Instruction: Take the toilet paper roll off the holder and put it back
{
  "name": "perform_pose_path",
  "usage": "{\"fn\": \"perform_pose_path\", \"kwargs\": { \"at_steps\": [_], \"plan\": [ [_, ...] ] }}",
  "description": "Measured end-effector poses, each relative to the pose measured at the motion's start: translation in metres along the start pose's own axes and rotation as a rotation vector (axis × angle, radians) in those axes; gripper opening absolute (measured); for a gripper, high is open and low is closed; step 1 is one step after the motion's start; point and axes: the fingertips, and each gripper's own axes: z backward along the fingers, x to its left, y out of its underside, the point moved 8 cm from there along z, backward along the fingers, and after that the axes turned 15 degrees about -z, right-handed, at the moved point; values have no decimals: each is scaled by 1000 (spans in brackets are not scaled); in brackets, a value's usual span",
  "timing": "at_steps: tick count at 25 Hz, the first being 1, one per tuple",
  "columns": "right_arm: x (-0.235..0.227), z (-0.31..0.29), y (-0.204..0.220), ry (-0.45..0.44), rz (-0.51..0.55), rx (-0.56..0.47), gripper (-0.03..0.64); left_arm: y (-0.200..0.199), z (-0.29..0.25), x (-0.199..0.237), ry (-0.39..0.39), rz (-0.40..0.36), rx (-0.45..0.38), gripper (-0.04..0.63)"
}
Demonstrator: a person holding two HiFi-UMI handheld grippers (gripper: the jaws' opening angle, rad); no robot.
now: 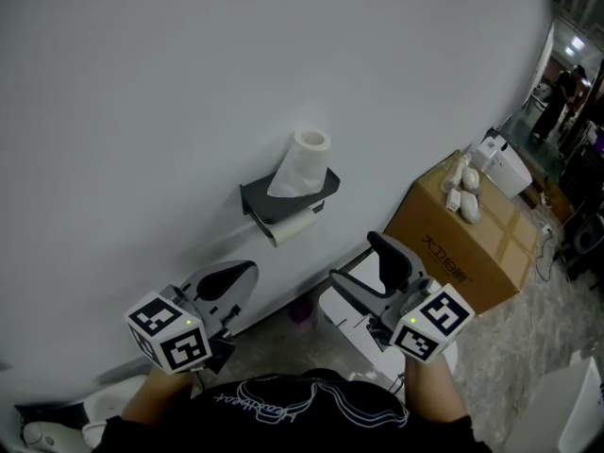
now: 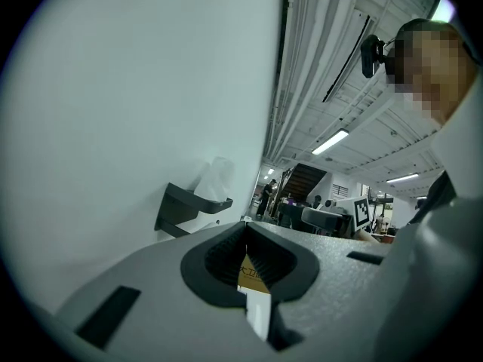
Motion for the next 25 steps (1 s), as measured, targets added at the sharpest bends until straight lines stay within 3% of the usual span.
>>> {"fn": "perform_pose_path", "kwargs": {
  "at_steps": [16,25],
  "plan": [
    [-46,-86,-46,-66,63,30,379,-12,-17,49,-81,-15,10,5],
    [-65,-126,-60,-89,80,46,379,-16,-30,66,-85,-16,38,5]
  ]
}}
